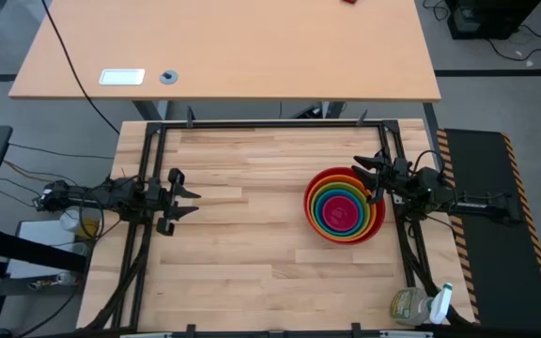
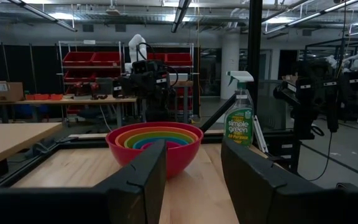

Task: Nest bowls inside each other
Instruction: Return to Home Position

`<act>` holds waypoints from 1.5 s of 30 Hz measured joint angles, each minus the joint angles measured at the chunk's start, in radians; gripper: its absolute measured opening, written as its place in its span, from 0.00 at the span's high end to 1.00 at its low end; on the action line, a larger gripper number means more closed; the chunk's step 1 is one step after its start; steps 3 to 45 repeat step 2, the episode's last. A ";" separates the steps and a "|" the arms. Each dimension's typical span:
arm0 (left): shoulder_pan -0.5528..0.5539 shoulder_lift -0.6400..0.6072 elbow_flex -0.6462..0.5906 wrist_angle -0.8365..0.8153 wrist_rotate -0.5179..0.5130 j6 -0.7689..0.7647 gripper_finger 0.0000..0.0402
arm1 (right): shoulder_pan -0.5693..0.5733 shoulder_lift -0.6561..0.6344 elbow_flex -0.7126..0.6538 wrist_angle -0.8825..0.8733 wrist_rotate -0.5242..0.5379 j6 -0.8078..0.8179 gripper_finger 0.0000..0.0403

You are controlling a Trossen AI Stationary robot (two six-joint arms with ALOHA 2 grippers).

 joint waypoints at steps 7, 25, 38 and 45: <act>0.000 0.000 0.000 0.000 0.000 0.000 0.61 | 0.000 0.000 0.000 0.000 0.000 0.000 0.58; 0.000 0.000 0.000 0.000 0.000 0.000 0.61 | 0.000 0.000 0.000 0.000 0.000 0.000 0.58; 0.000 0.000 0.000 0.000 0.000 0.000 0.61 | 0.000 0.000 0.000 0.000 0.000 0.000 0.58; 0.000 0.000 0.000 0.000 0.000 0.000 0.61 | 0.000 0.000 0.000 0.000 0.000 0.000 0.58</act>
